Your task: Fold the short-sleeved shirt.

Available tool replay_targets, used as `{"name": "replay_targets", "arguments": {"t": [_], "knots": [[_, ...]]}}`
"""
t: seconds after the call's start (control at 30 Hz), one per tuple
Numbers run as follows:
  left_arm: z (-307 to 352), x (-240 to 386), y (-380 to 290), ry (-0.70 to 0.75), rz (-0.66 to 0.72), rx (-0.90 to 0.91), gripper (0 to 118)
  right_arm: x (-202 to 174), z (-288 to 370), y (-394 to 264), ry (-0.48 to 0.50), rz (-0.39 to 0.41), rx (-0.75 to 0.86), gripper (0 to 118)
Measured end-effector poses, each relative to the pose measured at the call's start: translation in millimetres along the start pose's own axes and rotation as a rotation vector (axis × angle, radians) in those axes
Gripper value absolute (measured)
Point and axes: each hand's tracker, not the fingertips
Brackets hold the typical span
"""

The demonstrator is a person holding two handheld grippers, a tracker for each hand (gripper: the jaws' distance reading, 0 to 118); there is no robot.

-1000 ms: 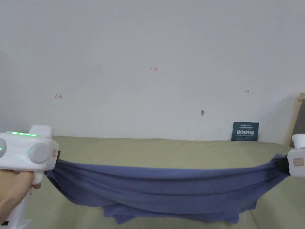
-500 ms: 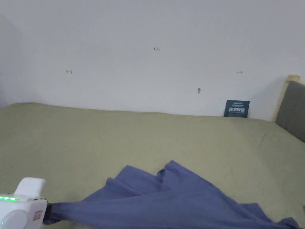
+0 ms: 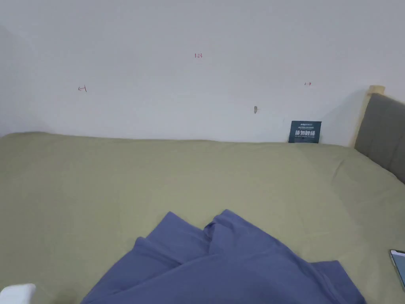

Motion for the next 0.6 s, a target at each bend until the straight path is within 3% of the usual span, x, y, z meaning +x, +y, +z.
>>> {"name": "replay_targets", "arguments": {"t": [0.03,0.07,0.1,0.2,0.23,0.27,0.3,0.33,0.37,0.57,0.6], "knots": [[3.0,-0.8,1.2,0.005,0.005,-0.002,109,-1.0,-0.7,0.4,0.002,-0.011,-0.014,118],[7.7,-0.4,-0.7,0.009,0.02,0.019,116,-4.4,3.7,-0.7,0.07,0.018,-0.004,112],[14.6,-1.2,0.4,0.008,0.03,0.055,116,-6.8,8.6,0.4,0.036,-0.02,0.009,110],[29.2,0.4,-2.0,0.006,0.04,0.063,112,-25.5,17.8,-4.0,0.059,0.005,0.009,113],[34.1,1.6,-2.6,0.011,0.034,0.081,103,-32.7,21.3,-4.4,0.061,0.027,0.018,106],[39.2,2.9,-3.0,0.013,0.019,0.089,64,-39.6,27.8,-4.0,0.059,0.066,0.046,73],[42.7,4.5,-5.9,0.021,-0.001,0.105,10,-47.6,33.2,-5.4,0.068,0.092,0.076,28],[42.1,4.6,-9.5,0.035,-0.005,0.112,0,-53.6,35.6,-6.4,0.067,0.11,0.086,0],[41.6,2.7,-13.9,0.077,-0.003,0.128,0,-61.2,37.6,-8.8,0.059,0.113,0.083,0],[33.6,-12.1,-19.7,0.016,0.004,0.059,0,-79.9,39.7,-12.6,0.126,0.156,0.105,0],[27.5,-11.7,-21.2,-0.008,-0.017,0.034,9,-81.7,38.6,-12.5,0.133,0.156,0.1,0]]}}
